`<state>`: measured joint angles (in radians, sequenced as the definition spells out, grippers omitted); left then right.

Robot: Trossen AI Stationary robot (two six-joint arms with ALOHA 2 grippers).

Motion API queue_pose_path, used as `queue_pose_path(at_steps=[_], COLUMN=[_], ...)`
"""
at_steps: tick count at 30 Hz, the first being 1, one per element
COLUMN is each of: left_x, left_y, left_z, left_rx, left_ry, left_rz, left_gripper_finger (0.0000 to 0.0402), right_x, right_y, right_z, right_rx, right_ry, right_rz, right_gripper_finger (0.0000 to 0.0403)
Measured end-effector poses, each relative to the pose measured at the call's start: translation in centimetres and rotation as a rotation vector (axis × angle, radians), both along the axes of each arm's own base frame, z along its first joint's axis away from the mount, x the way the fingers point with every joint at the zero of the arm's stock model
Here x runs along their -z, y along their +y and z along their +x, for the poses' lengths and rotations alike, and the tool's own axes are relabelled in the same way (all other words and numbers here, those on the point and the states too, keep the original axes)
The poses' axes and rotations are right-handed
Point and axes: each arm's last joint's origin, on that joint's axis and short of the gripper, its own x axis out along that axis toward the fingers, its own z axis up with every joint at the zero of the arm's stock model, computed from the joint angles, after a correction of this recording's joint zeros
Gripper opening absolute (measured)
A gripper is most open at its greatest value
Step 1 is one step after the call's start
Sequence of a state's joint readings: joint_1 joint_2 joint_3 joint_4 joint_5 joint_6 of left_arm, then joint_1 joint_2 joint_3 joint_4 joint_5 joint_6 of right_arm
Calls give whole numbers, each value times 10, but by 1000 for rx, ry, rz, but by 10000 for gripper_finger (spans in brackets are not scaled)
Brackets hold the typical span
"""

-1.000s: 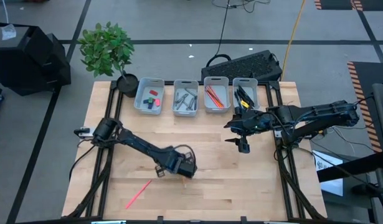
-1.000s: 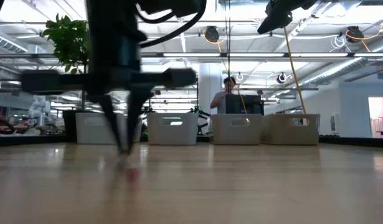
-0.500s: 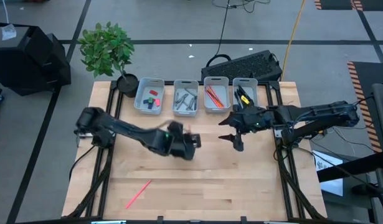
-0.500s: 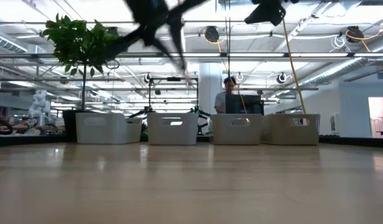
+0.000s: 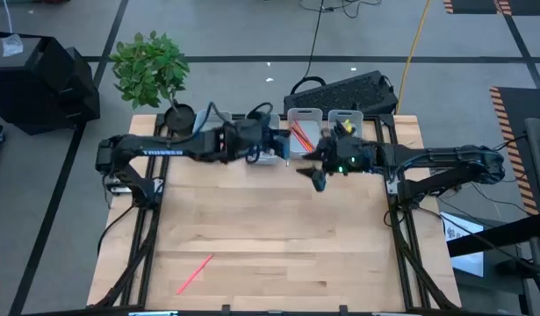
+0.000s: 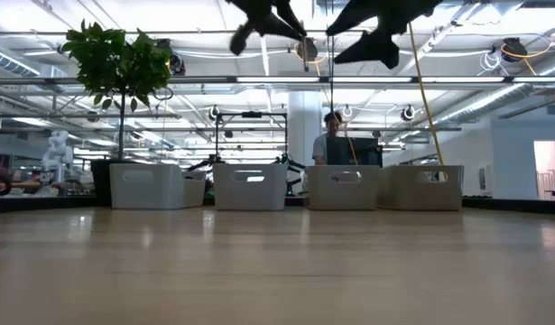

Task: Sort crayons/erasers/pens/pencils in bins
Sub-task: Put the orange pencil into the middle right gray bin

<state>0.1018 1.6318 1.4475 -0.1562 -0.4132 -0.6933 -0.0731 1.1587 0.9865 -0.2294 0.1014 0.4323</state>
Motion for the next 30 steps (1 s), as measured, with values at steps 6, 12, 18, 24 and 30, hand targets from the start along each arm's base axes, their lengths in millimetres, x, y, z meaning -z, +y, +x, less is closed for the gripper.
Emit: queue_pose_path(at_steps=[6, 12, 18, 24, 30], left_x=[-10, -22, -27, -26, -25], left_y=[31, 50, 58, 67, 73], left_z=[-2, -4, -6, -9, -15], left_rx=[172, 303, 383, 425, 449], left_ry=[-65, -192, -242, -234, -190], left_rz=[39, 73, 97, 91, 100], left_gripper_finger=[15, 23, 18, 25, 29], right_x=[-13, -32, -32, -28, -30], right_y=[-33, -55, -65, -67, -67], right_z=[2, 1, 7, 14, 14], right_rx=[46, 95, 124, 132, 117], right_ry=[-171, -376, -450, -457, -474], right_rz=[83, 92, 165, 167, 120], right_gripper_finger=[258, 220, 175, 107, 18])
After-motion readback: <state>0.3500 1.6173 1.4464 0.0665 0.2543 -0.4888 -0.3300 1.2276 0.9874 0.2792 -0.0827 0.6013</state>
